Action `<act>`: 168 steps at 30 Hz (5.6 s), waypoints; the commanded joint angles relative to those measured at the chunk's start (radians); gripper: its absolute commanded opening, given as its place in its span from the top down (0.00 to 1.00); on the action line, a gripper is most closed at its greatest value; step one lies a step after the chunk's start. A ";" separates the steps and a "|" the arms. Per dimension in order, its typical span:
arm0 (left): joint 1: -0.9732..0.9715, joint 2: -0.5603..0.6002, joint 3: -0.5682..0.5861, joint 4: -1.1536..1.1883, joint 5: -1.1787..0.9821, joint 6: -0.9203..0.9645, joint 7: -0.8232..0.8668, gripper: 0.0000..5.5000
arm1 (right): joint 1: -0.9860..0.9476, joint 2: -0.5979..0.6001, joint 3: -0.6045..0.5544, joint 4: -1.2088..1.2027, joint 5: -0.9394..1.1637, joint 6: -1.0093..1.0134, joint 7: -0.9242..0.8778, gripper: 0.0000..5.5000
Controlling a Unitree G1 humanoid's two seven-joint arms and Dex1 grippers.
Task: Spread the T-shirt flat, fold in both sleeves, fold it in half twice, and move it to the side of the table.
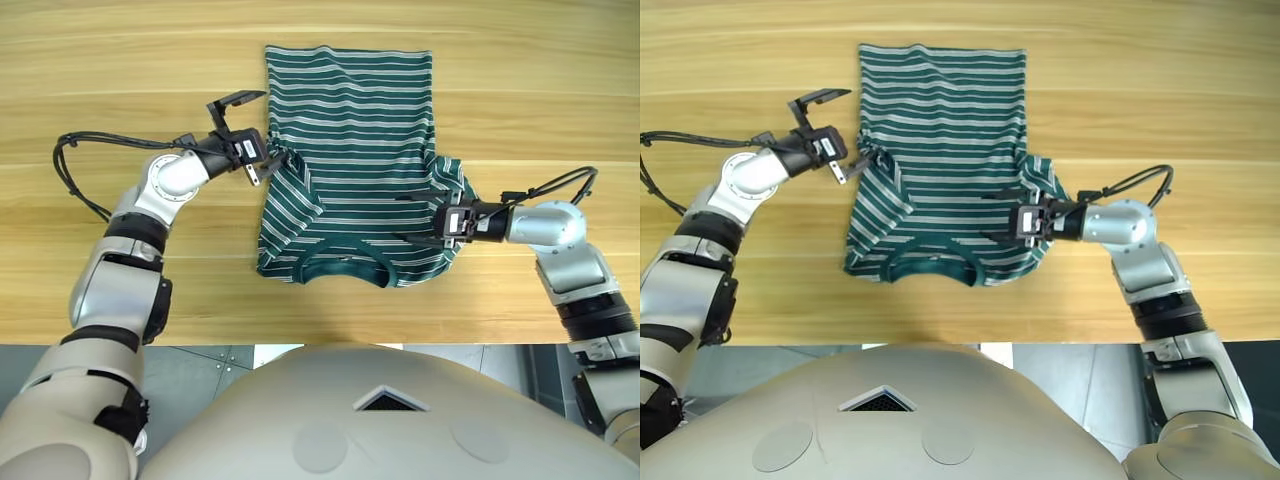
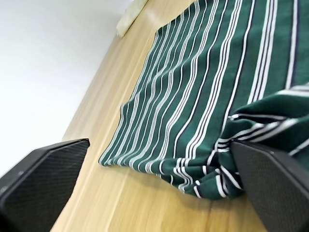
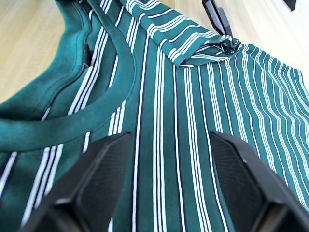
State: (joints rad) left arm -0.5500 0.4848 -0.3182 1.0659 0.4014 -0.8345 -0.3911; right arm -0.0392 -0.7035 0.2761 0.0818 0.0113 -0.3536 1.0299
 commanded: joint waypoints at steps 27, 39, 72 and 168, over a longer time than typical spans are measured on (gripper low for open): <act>0.038 0.061 0.007 -0.042 -0.085 -0.005 -0.128 0.02 | 0.031 -0.063 -0.169 -0.051 0.068 -0.026 -0.031 0.17; 0.160 0.044 0.075 -0.285 -0.399 -0.013 -0.402 0.02 | 0.182 -0.243 -0.346 0.164 -0.259 0.020 -0.341 0.09; 0.145 0.034 0.098 -0.294 -0.367 0.021 -0.407 0.02 | 0.130 -0.177 -0.144 0.229 -0.269 0.022 -0.339 0.53; 0.201 -0.004 0.095 -0.361 -0.369 0.052 -0.437 0.02 | 0.240 -0.090 -0.233 -0.073 0.152 -0.038 -0.078 0.20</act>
State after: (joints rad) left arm -0.3510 0.4673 -0.2263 0.7162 0.0360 -0.7960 -0.8162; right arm 0.1586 -0.7922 0.0357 0.0219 0.1458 -0.3829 0.9286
